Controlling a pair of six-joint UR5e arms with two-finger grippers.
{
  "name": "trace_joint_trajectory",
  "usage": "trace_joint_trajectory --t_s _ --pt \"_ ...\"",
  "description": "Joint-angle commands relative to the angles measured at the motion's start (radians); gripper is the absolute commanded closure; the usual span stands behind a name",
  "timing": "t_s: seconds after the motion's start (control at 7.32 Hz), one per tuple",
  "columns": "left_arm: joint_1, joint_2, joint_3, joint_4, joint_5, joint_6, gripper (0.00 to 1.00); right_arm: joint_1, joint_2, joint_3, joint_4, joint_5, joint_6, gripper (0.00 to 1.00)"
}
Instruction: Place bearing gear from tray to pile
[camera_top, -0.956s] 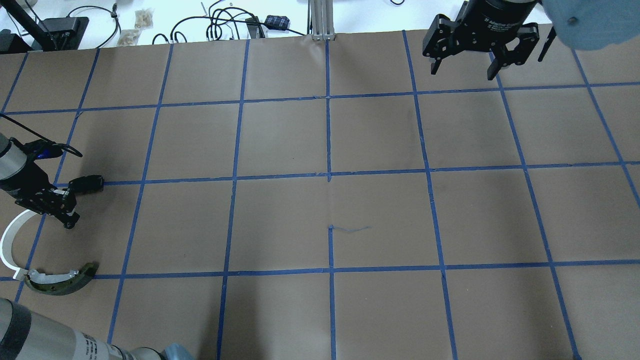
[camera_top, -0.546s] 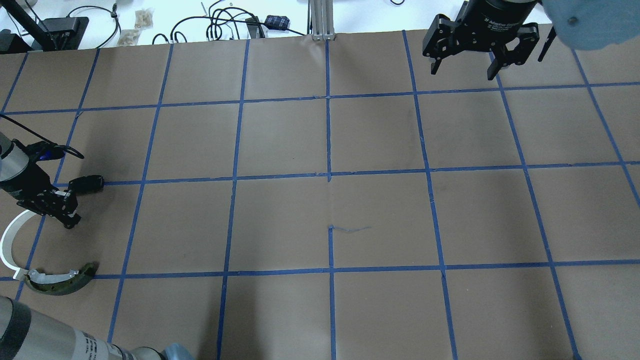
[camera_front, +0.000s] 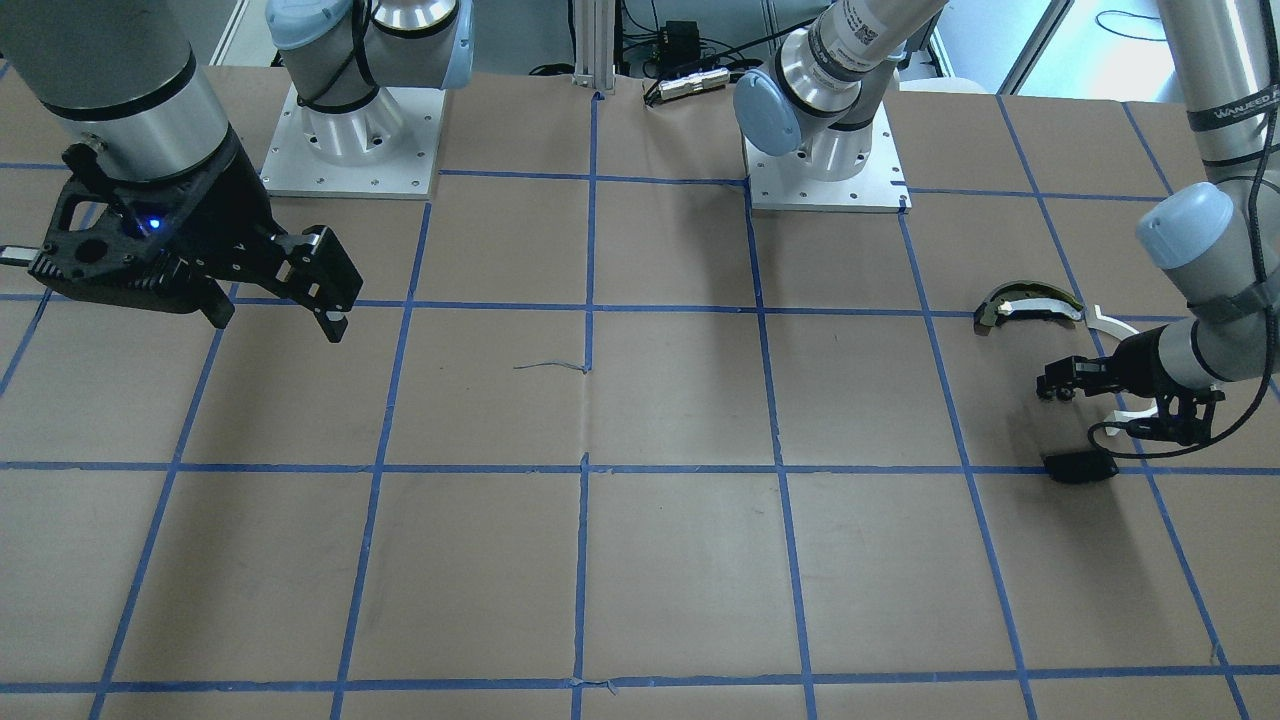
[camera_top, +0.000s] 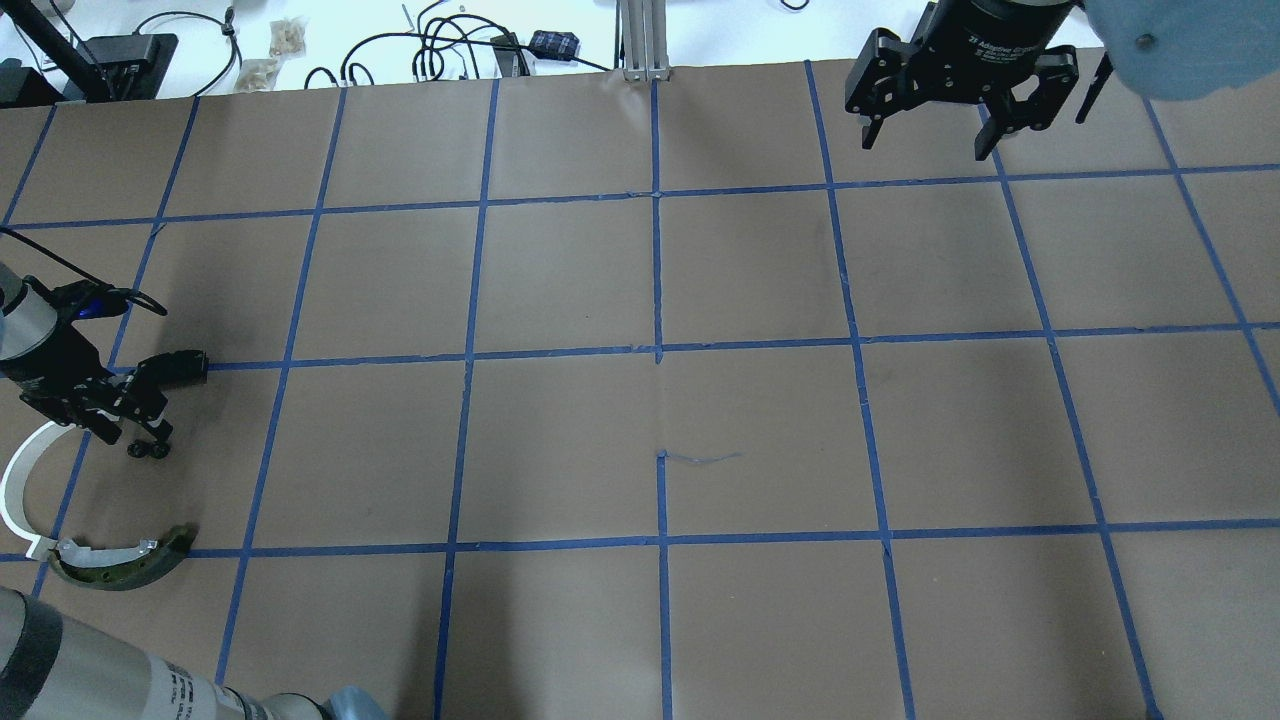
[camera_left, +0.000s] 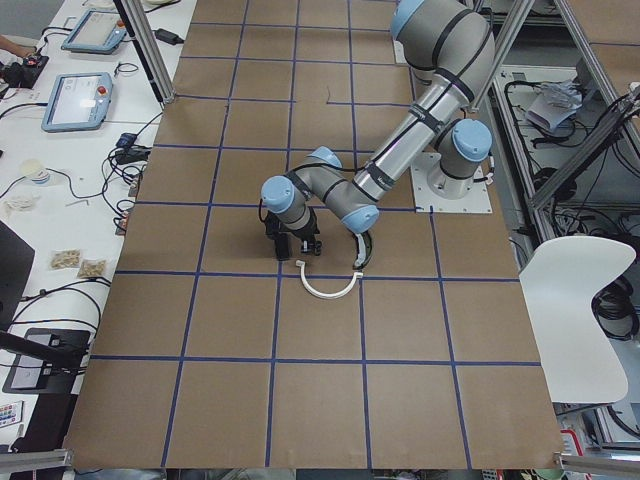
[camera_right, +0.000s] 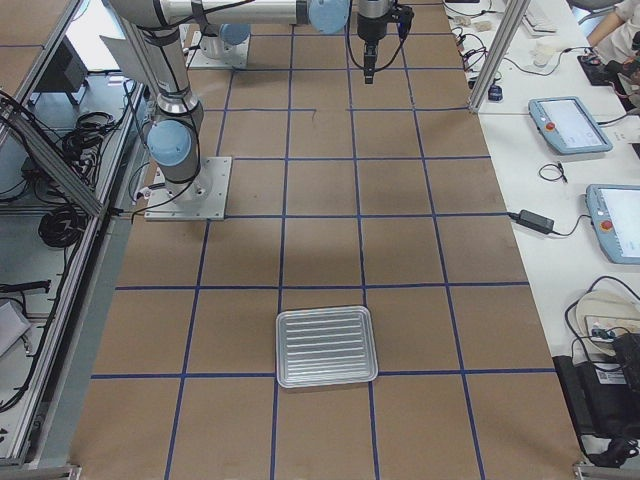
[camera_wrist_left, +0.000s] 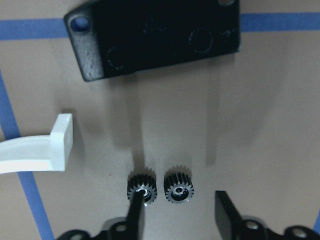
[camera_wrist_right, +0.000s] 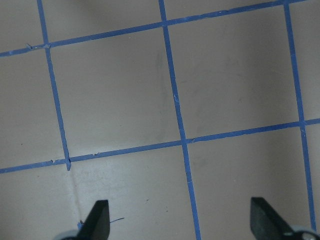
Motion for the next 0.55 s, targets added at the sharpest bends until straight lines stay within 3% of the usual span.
trace_joint_trajectory --t_s 0.0,0.14,0.41 --pt "-0.026 0.031 0.033 -0.006 -0.001 -0.041 0.0 0.0 0.0 0.002 0.0 0.001 0.002 0.0" --pt "-0.074 0.066 0.085 -0.067 -0.004 -0.124 0.0 0.0 0.0 0.002 0.0 0.001 0.0 0.0" --pt "-0.205 0.178 0.24 -0.305 -0.01 -0.31 0.0 0.0 0.0 0.0 -0.002 0.001 0.002 0.0"
